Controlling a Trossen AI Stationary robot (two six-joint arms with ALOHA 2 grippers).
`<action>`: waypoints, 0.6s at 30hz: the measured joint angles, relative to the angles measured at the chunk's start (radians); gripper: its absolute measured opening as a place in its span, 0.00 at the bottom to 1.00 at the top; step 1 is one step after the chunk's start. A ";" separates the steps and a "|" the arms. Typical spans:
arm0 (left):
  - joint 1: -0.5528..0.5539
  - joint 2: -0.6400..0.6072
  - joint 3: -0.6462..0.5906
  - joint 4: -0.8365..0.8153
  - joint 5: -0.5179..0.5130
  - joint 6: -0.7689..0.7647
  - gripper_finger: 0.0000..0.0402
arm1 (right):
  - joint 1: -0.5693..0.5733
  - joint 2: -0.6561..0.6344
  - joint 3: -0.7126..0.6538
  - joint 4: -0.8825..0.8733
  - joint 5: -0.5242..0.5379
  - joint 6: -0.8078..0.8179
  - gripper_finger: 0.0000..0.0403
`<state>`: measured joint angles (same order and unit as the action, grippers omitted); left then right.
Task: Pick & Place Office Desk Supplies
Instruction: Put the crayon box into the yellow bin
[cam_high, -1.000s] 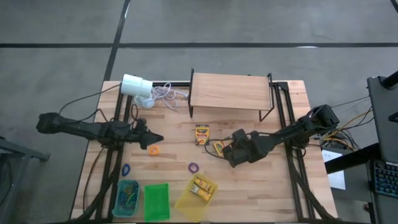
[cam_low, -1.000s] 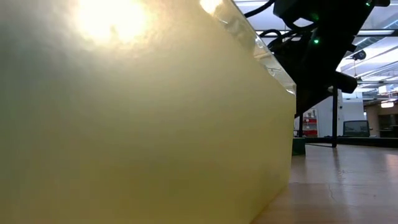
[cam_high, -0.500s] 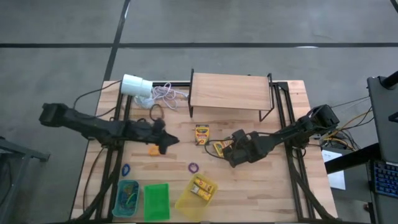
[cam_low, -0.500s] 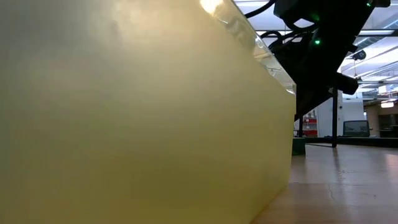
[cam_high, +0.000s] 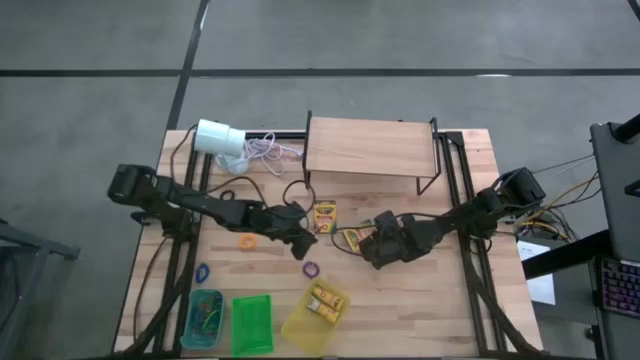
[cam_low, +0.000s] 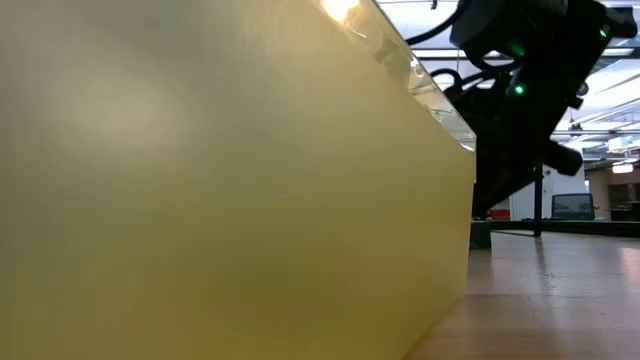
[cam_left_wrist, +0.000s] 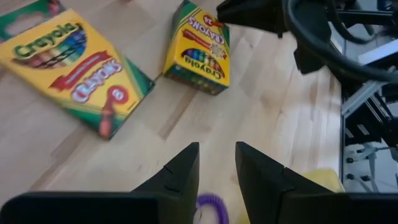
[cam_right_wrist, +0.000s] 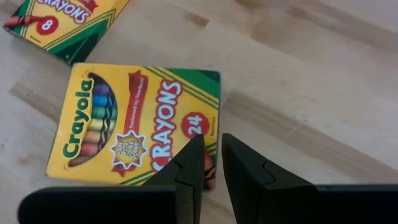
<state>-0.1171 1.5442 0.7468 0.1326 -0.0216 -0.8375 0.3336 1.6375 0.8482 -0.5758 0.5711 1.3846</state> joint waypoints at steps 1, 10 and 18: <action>0.001 0.021 0.019 -0.001 -0.001 0.000 0.27 | 0.000 0.000 -0.013 0.025 0.000 -0.003 0.13; 0.003 0.163 0.155 -0.001 -0.004 0.030 0.27 | 0.000 -0.001 -0.064 0.071 0.015 0.040 0.13; 0.007 0.266 0.222 0.045 -0.056 0.013 0.27 | 0.000 -0.001 -0.065 0.090 0.012 0.030 0.13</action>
<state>-0.1098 1.8102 0.9689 0.1775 -0.0780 -0.8247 0.3336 1.6363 0.7834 -0.4860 0.5827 1.4147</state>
